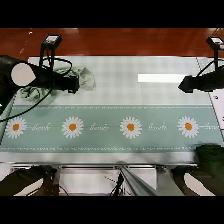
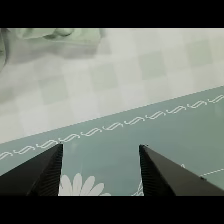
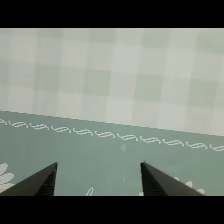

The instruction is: Fold the shirts.

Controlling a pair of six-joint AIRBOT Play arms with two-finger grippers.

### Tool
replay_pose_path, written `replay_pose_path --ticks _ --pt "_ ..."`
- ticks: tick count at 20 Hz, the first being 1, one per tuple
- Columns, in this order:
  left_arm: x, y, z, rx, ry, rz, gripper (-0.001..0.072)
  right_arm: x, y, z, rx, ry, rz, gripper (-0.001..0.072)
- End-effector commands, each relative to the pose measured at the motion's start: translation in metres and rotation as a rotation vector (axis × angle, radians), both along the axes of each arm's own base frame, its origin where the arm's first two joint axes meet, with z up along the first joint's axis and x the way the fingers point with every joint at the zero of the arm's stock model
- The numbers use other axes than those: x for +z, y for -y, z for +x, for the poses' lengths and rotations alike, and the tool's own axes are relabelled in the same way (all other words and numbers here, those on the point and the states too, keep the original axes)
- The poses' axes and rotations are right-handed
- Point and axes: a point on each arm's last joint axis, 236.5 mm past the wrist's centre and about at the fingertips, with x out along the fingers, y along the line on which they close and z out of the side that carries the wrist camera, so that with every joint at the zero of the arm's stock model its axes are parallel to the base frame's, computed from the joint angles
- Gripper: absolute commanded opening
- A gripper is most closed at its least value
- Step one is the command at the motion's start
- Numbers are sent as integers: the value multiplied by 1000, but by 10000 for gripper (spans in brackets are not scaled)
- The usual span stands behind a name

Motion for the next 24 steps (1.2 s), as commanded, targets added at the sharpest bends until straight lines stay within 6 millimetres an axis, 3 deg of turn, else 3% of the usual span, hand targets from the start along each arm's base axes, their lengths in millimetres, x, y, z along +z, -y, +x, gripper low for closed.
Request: replay_pose_path --ticks 1,24 --pt "0 0 0 -1 0 0 545 0 0 0 1 0 0 607" --pt "1 1 7 2 26 -4 545 3 -2 6 -1 29 9 607"
